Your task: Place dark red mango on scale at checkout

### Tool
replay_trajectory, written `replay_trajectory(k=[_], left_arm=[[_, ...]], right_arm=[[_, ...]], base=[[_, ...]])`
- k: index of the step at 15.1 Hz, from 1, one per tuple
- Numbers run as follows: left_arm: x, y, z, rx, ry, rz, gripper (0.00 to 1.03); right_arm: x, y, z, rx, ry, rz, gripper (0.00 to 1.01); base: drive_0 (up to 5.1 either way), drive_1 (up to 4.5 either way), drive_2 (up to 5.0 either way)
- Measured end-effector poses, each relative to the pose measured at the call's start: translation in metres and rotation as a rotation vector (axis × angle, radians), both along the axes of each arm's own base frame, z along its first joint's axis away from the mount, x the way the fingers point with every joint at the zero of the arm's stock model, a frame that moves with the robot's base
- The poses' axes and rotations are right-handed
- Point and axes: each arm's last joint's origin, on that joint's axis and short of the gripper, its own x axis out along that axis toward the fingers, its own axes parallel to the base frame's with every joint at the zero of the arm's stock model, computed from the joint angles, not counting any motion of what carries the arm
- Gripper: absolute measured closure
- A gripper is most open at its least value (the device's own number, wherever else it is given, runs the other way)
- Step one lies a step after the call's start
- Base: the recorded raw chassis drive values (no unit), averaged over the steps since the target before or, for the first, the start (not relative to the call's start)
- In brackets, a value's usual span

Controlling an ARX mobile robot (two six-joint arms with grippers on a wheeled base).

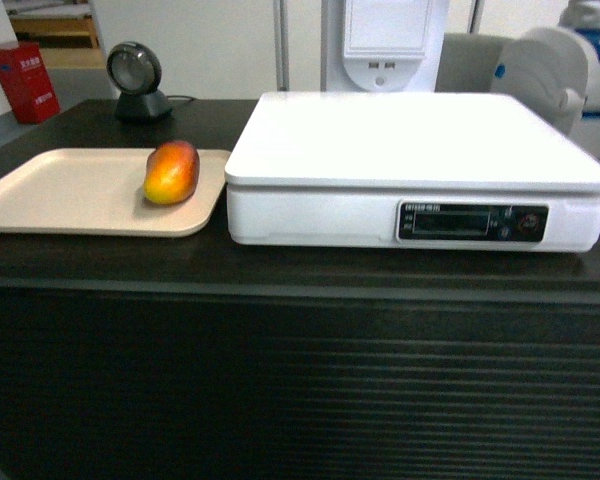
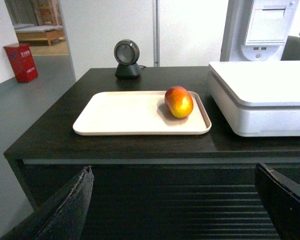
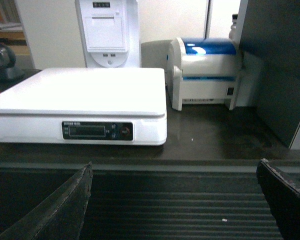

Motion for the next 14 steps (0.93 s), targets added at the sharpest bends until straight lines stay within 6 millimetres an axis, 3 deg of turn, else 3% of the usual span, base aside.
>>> replay_trajectory(k=[14], left_arm=[[0.0,0.0,0.0002,0.0,-0.001,-0.001,0.05]], right_arm=[[0.0,0.0,0.0,-0.001,0.0,0.001,0.03]], base=[[0.0,0.0,0.0]])
